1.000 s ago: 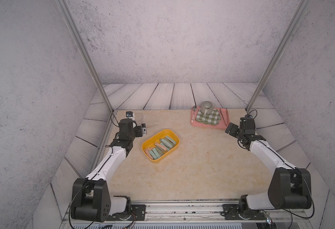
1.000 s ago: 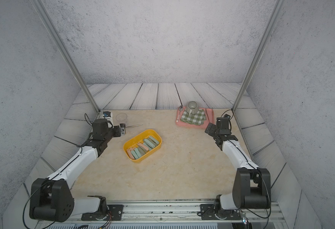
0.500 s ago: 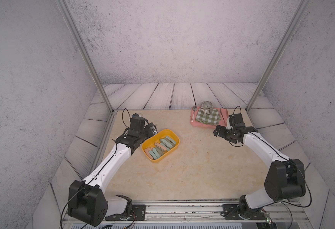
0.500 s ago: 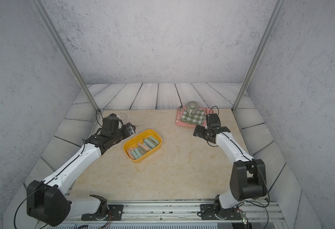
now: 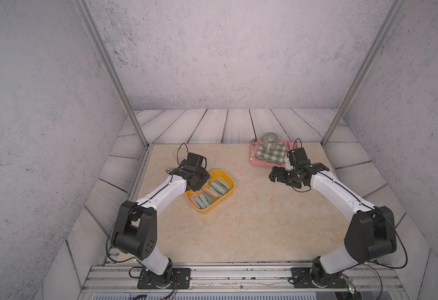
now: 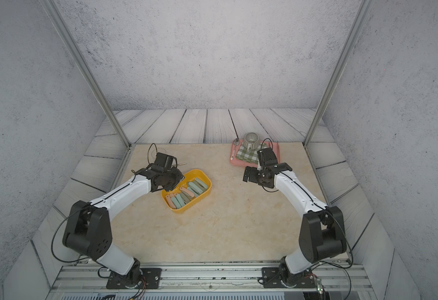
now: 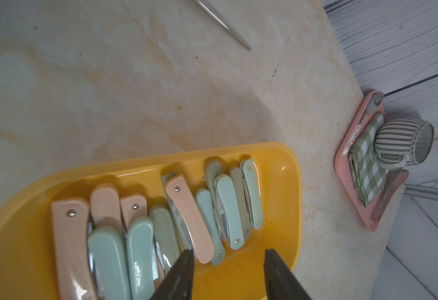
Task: Take the fruit knife out of the storage box
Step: Pick up the fruit knife from the storage box.
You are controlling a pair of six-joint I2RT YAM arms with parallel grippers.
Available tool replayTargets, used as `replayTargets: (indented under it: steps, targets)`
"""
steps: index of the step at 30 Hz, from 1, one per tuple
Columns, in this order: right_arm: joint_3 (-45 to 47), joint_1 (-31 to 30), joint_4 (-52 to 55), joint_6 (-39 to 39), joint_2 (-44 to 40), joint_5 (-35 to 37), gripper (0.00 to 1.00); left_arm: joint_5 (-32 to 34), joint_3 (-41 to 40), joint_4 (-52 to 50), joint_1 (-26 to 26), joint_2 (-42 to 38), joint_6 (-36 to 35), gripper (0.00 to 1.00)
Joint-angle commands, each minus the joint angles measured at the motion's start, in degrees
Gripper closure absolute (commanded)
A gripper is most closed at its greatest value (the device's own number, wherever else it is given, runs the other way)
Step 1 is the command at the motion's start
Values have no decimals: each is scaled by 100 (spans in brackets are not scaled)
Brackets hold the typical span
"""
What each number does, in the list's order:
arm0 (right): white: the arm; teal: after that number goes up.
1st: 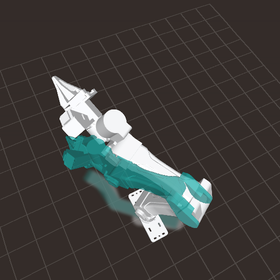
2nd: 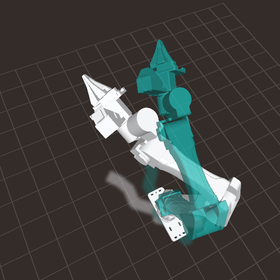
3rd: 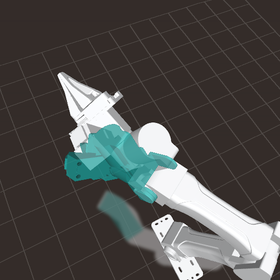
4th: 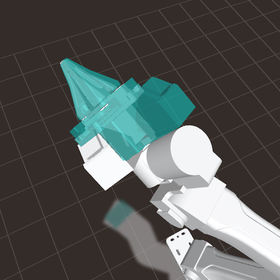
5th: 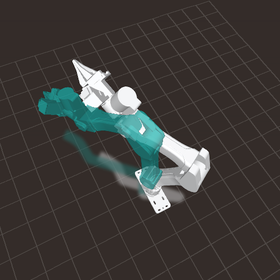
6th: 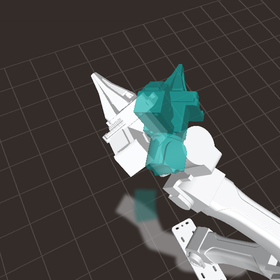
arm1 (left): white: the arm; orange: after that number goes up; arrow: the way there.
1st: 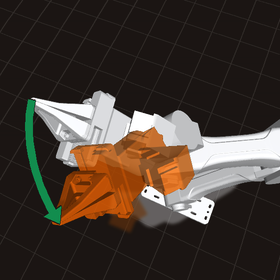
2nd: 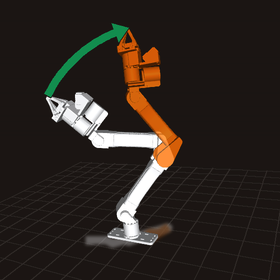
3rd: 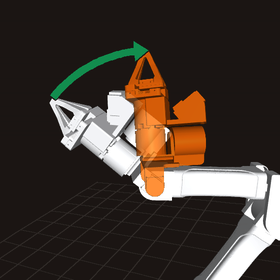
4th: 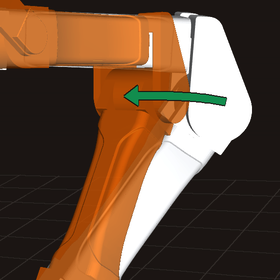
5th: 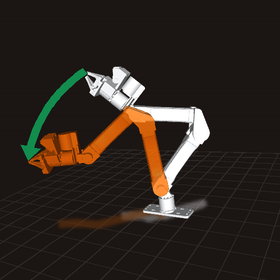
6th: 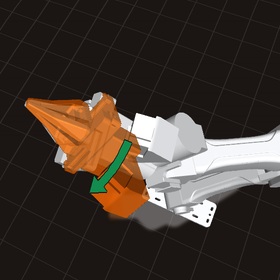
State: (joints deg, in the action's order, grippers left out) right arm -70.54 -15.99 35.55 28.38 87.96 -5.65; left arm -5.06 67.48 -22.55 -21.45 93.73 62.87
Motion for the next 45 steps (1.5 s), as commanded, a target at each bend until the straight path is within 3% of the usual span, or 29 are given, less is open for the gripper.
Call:
replayTargets:
  steps: [1,19,33,45]
  targets:
    - [-100,-61,130,-117,-40,76,1,-172,228,-209,-63,379,304,55]
    - [-543,-353,374,-349,519,76,1,229,516,-760,-298,1130,167,51]
    - [-735,-485,449,-395,827,127,1,10,705,-947,-351,1658,-69,49]
    - [-875,-520,455,-411,1019,134,1,-107,648,-1024,-364,1859,-339,56]
